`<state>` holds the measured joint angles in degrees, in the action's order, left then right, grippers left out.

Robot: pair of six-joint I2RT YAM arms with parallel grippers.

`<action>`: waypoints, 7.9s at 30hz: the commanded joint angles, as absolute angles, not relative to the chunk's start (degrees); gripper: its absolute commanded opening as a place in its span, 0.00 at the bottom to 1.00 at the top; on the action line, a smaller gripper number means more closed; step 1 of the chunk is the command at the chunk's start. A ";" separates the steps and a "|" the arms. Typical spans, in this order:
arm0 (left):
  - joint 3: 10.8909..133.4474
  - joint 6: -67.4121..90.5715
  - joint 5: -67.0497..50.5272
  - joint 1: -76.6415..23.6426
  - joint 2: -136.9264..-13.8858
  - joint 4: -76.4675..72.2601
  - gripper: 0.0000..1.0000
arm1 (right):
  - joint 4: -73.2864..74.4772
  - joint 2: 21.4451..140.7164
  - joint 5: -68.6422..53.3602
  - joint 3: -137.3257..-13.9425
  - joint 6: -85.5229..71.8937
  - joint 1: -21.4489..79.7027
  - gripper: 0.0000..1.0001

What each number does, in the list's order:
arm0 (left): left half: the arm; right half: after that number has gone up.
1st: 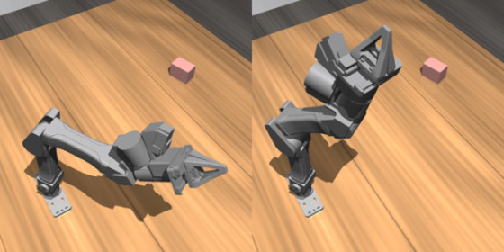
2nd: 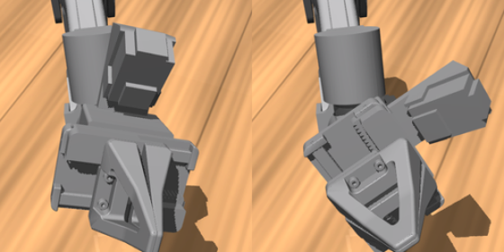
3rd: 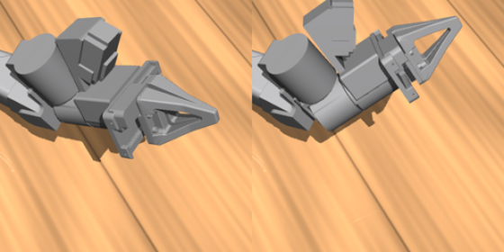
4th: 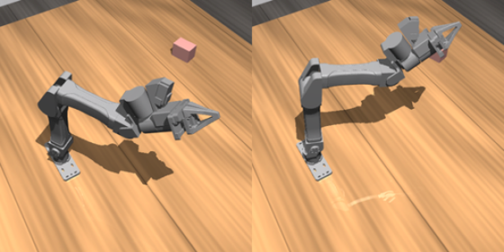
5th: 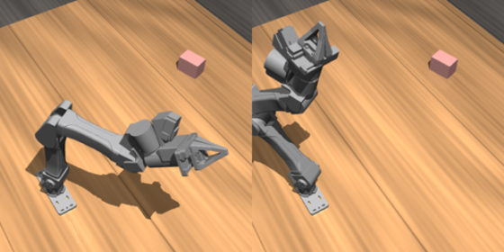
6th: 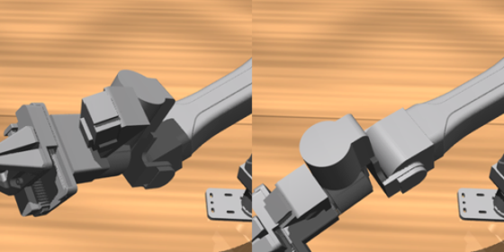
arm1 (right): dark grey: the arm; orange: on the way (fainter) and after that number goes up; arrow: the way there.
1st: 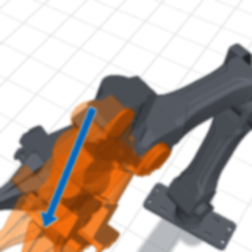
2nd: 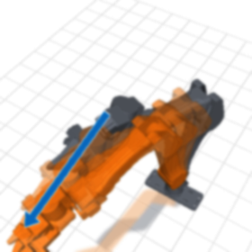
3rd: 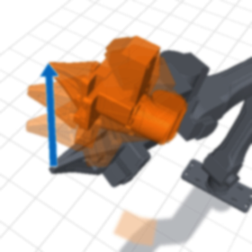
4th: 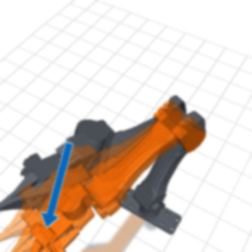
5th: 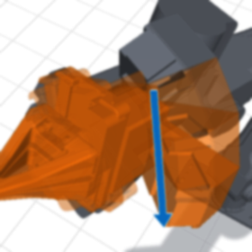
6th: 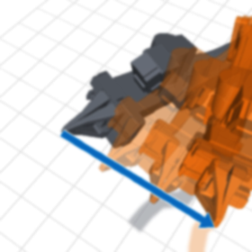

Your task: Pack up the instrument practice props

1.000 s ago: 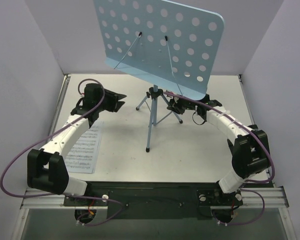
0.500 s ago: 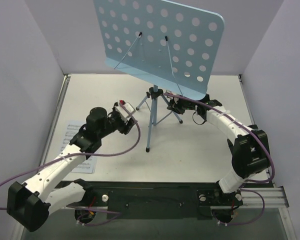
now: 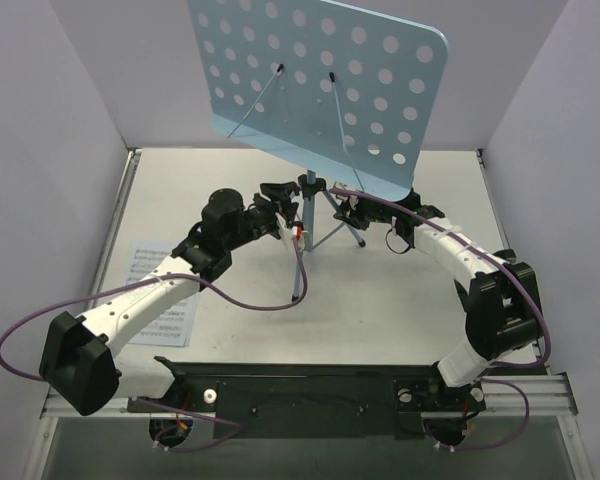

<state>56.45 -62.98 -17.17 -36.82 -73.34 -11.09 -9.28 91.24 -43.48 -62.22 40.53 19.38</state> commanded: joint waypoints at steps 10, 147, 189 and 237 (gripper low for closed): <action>62.50 -78.13 -21.36 -37.26 -77.52 -11.86 0.37 | -1.67 92.55 -48.52 -59.50 39.46 20.65 0.01; 63.00 -25.12 -19.77 -31.22 -73.12 -14.77 0.00 | 8.79 89.38 -45.18 -60.38 41.66 24.61 0.01; 64.87 18.63 -3.77 -28.65 -74.18 -5.62 0.50 | 9.84 89.91 -44.56 -60.91 41.84 25.75 0.01; 63.02 5.62 -10.46 -29.27 -70.05 -10.46 0.63 | 9.93 90.97 -43.77 -60.56 42.10 26.10 0.00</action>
<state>59.02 3.01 -12.82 -29.41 -69.93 -8.12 -0.60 87.85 -43.55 -62.81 40.49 24.27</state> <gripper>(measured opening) 0.634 0.144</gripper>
